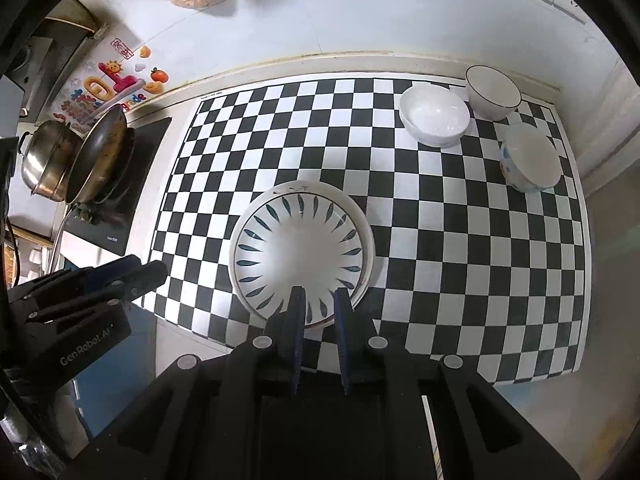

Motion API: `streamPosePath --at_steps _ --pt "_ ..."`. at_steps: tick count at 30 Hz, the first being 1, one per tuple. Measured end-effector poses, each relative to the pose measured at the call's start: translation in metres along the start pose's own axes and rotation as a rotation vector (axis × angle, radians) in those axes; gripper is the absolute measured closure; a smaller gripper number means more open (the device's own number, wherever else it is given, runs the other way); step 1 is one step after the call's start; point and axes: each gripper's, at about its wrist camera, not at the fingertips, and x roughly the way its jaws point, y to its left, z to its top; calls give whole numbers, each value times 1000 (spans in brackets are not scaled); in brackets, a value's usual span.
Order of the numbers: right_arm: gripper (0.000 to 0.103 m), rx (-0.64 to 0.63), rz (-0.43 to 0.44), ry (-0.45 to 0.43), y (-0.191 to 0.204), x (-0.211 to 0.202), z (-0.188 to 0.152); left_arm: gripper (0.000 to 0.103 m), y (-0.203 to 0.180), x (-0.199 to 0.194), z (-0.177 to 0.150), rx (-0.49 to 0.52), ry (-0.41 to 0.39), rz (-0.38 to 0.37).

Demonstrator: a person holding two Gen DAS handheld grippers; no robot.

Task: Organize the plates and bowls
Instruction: 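Move both grippers toward the white bowls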

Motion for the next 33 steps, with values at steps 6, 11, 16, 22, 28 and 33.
streamPosePath --at_steps 6,11,16,22,28,33 --pt "46 92 56 -9 0 -3 2 68 4 -12 9 46 -79 -62" --pt "27 196 118 -78 -18 -7 8 66 -1 0 36 75 -116 -138" --pt "9 338 236 -162 -72 0 29 66 -24 22 83 102 -128 -176" --pt "9 383 60 -122 -150 49 93 66 -71 85 159 98 -60 -216" --pt "15 435 83 5 -217 132 171 66 -122 172 230 94 67 -190" --pt "24 358 68 101 -230 183 211 66 -146 236 269 68 185 -232"
